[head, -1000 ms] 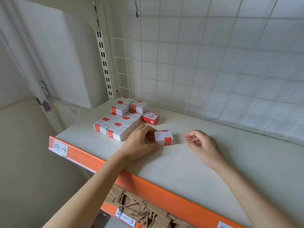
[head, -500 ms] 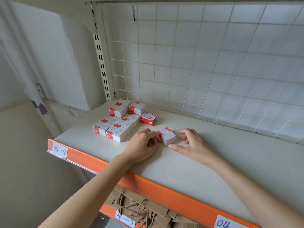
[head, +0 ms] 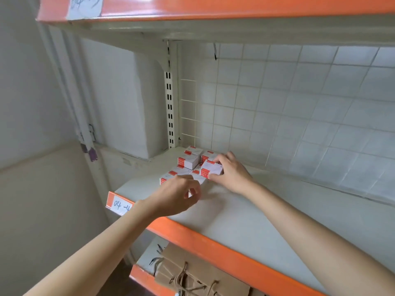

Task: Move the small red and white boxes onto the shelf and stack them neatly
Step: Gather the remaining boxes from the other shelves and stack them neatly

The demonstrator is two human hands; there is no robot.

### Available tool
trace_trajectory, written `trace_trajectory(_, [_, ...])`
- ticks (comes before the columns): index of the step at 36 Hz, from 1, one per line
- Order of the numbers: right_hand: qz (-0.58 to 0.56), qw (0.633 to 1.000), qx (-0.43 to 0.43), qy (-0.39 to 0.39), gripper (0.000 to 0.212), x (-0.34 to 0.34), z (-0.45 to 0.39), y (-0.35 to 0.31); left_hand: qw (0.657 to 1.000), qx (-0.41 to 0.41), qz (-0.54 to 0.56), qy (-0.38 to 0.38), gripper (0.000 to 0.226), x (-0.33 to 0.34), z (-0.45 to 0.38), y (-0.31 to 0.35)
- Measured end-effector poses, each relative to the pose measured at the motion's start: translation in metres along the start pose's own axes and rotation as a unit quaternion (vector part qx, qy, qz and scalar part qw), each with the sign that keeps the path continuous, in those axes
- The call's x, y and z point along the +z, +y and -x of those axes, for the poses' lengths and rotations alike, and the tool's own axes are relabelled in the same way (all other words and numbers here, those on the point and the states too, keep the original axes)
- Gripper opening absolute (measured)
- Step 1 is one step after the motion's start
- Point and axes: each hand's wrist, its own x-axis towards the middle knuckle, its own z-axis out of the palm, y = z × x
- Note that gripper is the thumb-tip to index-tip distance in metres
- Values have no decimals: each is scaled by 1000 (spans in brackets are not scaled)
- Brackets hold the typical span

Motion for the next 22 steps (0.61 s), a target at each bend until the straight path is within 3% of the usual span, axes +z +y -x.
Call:
trace_trajectory(8, [22, 999, 40, -8, 47, 13, -33, -23, 999, 37, 35, 7, 8, -9, 12, -15])
trace_trajectory(15, [31, 997, 67, 18, 48, 4, -8, -9, 996, 67, 49, -15, 11, 0, -3, -5])
trace_trajectory(22, [74, 992, 65, -78, 33, -24, 47, 31, 991, 114, 12, -72, 13, 23, -27, 24])
